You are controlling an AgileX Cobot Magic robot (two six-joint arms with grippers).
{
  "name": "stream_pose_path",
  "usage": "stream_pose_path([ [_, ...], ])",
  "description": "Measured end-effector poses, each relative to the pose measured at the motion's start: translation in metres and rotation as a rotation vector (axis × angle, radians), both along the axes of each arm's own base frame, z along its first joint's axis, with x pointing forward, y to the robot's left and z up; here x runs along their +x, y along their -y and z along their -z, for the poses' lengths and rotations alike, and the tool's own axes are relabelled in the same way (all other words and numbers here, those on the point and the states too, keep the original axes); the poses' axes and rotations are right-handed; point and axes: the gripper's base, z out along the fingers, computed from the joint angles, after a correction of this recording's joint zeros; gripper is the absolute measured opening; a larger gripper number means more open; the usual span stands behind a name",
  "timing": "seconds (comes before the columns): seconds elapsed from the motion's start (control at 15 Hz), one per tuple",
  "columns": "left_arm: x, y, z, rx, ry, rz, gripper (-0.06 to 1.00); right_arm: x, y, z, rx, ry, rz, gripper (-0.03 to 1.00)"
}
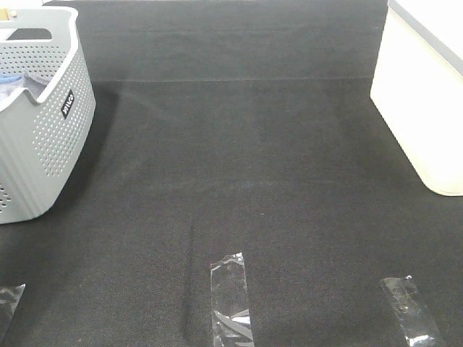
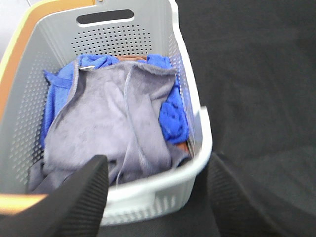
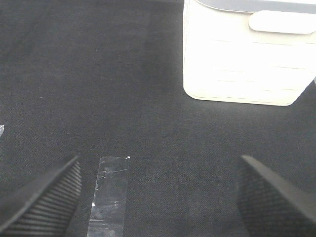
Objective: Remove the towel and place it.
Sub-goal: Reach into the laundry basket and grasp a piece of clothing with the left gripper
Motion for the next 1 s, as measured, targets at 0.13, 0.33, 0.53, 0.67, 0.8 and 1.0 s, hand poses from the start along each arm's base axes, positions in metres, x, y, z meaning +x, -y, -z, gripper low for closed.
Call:
stream_pose_path([
  [0.13,0.04,0.0,-0.004,-0.003,-0.078,-0.027,0.57,0.0,0.0,0.0,0.0,0.0,0.0,0.79],
  [0.33,0.092,-0.006,0.001,0.041,-0.219,-0.113,0.57,0.0,0.0,0.0,0.0,0.0,0.0,0.79],
  [0.53,0.146,-0.014,0.011,0.151,-0.339,-0.195,0.57,0.0,0.0,0.0,0.0,0.0,0.0,0.79],
  [0.67,0.175,-0.018,0.018,0.204,-0.393,-0.22,0.57,0.0,0.0,0.0,0.0,0.0,0.0,0.79],
  [0.8,0.201,-0.021,0.027,0.244,-0.427,-0.242,0.57,0.0,0.0,0.0,0.0,0.0,0.0,0.79],
  [1.0,0.236,-0.048,0.041,0.222,-0.454,-0.318,0.57,0.0,0.0,0.0,0.0,0.0,0.0,0.79],
])
